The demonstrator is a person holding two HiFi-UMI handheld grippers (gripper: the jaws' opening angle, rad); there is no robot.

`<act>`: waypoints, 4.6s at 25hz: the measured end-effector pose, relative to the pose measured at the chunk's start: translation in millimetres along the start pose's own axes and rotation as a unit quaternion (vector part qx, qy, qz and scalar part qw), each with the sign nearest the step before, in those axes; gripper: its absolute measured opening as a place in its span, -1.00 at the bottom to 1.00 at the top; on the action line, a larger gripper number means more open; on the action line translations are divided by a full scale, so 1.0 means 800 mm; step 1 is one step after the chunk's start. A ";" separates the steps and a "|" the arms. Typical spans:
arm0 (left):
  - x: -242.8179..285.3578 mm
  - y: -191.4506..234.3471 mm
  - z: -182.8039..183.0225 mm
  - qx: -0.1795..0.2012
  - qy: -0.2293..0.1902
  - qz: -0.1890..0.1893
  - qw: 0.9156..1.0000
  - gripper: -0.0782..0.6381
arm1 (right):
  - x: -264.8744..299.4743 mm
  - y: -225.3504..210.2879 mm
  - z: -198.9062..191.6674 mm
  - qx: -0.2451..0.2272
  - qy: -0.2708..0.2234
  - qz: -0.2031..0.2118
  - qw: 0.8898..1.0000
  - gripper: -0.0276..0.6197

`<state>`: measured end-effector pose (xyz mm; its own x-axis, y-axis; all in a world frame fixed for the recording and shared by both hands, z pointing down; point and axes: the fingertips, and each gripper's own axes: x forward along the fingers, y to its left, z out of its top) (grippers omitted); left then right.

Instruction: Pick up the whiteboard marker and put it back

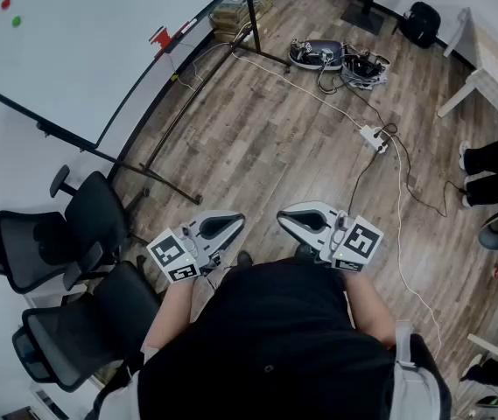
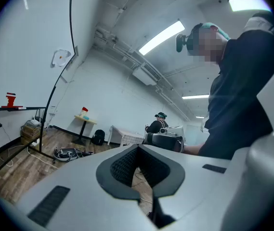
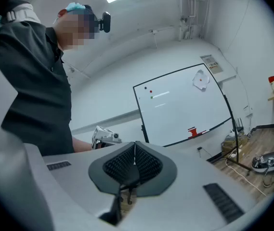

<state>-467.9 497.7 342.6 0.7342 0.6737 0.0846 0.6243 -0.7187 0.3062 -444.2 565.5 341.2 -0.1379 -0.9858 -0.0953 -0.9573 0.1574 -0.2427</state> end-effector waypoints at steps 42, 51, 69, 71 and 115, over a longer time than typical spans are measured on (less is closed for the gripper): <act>0.085 0.292 0.082 -0.072 -0.090 -0.020 0.993 -0.75 | 0.133 -0.282 0.022 0.047 0.098 -0.013 0.994 -0.85; 0.069 0.412 0.079 -0.096 -0.077 -0.006 0.992 -0.75 | 0.168 -0.373 0.022 0.051 0.122 -0.063 0.989 -0.85; 0.207 0.607 0.145 -0.104 -0.075 0.159 0.979 -0.75 | 0.240 -0.596 0.085 -0.016 0.107 0.206 0.972 -0.85; 0.219 0.620 0.158 -0.097 -0.080 0.184 0.975 -0.75 | 0.235 -0.605 0.077 -0.033 0.138 0.266 0.954 -0.85; 0.097 1.005 0.305 -0.031 -0.164 0.301 0.939 -0.75 | 0.650 -0.878 0.111 -0.195 0.214 0.340 0.895 -0.85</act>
<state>156.0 -69.8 364.2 0.9980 0.0525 -0.0339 0.0611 -0.9343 0.3513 179.3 -52.2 376.2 -0.7276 -0.6146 0.3049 -0.6190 0.7797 0.0946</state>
